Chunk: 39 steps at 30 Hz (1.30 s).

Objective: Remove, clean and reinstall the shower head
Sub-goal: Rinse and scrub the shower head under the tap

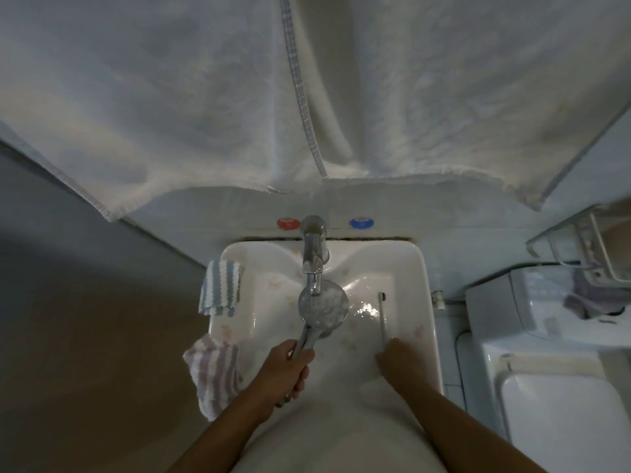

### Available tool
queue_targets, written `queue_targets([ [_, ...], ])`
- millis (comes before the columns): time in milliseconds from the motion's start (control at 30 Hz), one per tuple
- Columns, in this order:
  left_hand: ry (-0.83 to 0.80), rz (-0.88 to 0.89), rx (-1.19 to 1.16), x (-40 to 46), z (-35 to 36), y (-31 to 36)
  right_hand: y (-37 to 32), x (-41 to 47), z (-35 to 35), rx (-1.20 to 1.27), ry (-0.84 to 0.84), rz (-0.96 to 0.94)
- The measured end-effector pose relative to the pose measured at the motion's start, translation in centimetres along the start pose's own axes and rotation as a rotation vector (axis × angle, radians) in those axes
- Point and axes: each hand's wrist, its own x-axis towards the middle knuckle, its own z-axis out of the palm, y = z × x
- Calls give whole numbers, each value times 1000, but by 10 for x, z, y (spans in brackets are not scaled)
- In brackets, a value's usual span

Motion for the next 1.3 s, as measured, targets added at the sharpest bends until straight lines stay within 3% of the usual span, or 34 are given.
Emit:
queue_targets([
  [100,-11,0,20,3,0,3,-4,-2,-7,145,-46,8],
  [333,-49,7,77,6,1,14,3,-14,-20,8,76,-71],
  [533,-47,19,157,4,0,15,0,-39,-40,546,261,-48],
  [667,-40,14,200,2,-1,16,-9,-60,-53,651,292,-162],
  [967,-13,62,279,1,-10,14,-39,-64,-58,473,194,-395],
  [1300,-8,166,395,8,-17,10,-55,-63,-51,383,235,-410],
])
